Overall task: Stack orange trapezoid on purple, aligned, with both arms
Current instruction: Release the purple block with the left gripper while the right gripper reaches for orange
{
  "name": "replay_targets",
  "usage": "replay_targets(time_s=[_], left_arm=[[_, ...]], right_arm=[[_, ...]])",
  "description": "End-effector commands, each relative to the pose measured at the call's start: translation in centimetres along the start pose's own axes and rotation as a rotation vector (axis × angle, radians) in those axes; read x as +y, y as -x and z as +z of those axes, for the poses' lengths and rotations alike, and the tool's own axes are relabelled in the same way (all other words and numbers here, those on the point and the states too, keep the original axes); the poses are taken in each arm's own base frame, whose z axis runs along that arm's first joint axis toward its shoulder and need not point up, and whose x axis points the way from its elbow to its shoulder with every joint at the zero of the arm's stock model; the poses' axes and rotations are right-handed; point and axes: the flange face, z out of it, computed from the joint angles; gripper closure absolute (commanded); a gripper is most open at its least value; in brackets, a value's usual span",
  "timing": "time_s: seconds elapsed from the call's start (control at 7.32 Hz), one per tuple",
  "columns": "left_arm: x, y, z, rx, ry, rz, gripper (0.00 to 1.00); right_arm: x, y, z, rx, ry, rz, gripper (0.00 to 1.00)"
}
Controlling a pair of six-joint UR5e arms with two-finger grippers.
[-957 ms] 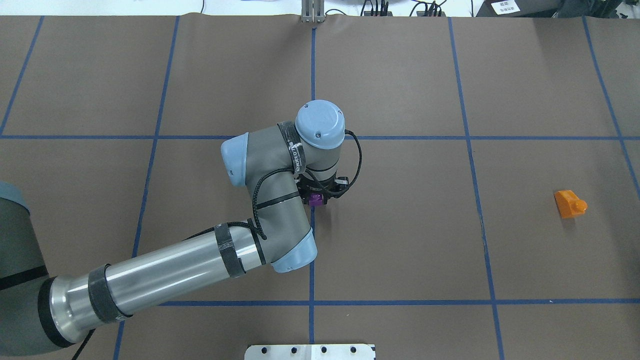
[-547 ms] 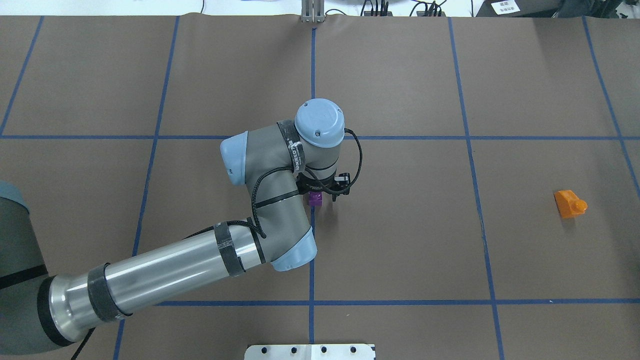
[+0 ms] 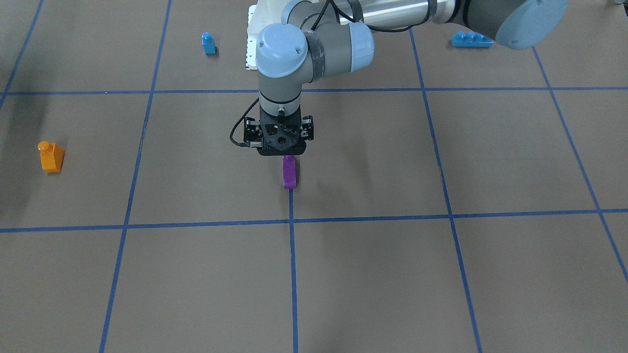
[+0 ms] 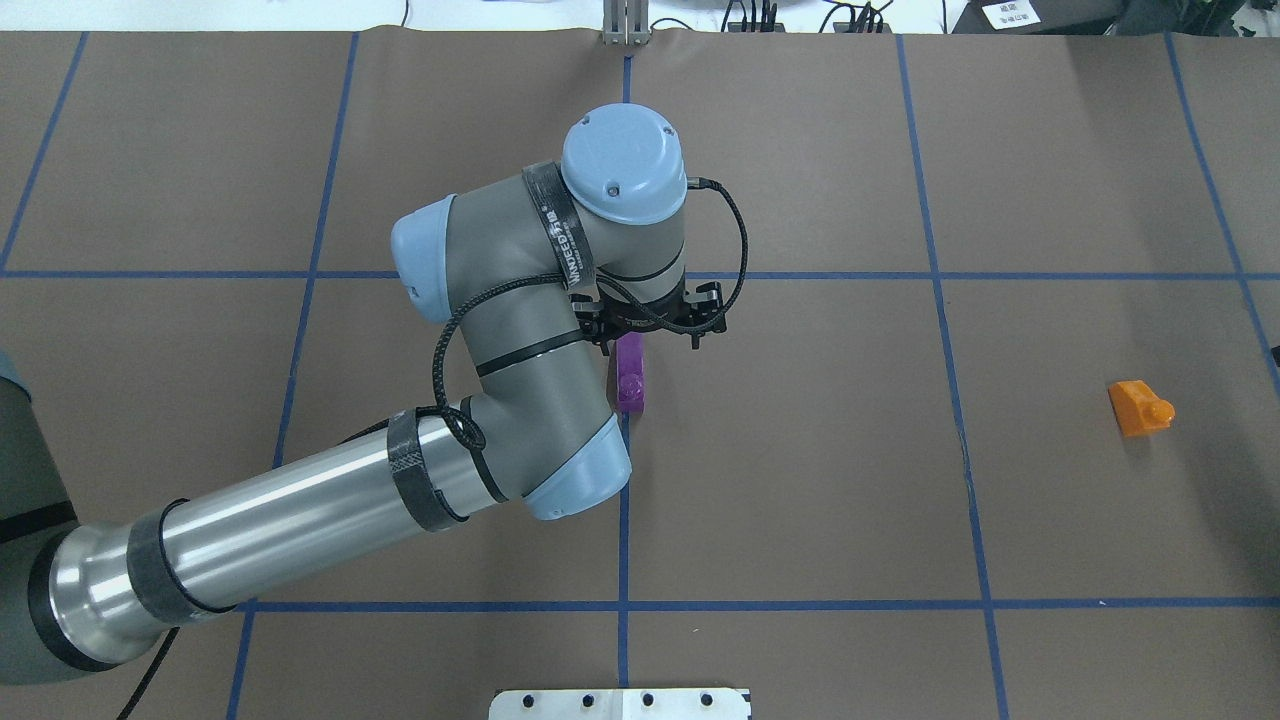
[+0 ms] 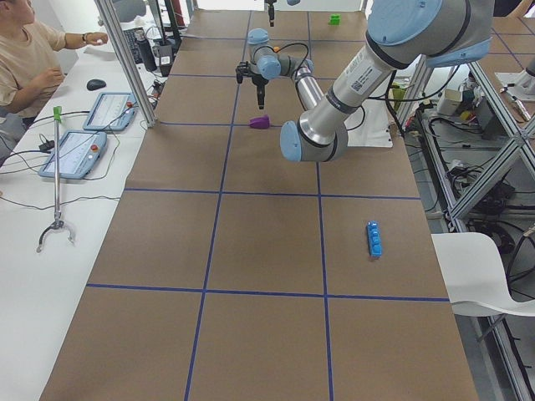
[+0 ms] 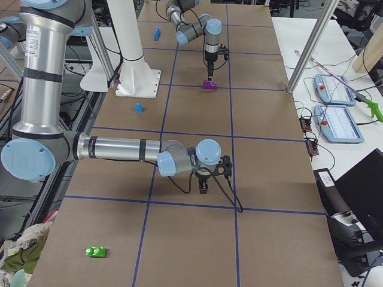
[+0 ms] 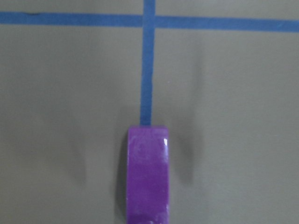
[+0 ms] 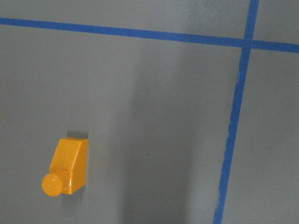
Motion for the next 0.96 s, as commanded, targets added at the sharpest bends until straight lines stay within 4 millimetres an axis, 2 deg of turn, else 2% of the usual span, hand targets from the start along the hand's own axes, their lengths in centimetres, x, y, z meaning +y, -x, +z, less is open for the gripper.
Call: replay_targets(time_s=[0.0,0.41,0.55,0.82], left_arm=[[0.0,0.2,-1.5,0.008,-0.009,-0.021,0.0],[0.1,0.1,-1.4,0.008,-0.01,-0.035,0.0],[0.1,0.1,-1.4,0.008,-0.01,-0.035,0.0],[0.3,0.3,-1.1,0.004,-0.008,-0.052,0.0]], right_arm=[[-1.7,6.0,2.2,0.05,0.016,0.085,0.0],[-1.5,11.5,5.8,0.118,0.041,-0.013,0.01],[-1.3,12.2,6.3,0.123,0.047,-0.03,0.01],[-0.9,12.2,7.2,0.129,0.066,-0.033,0.01]])
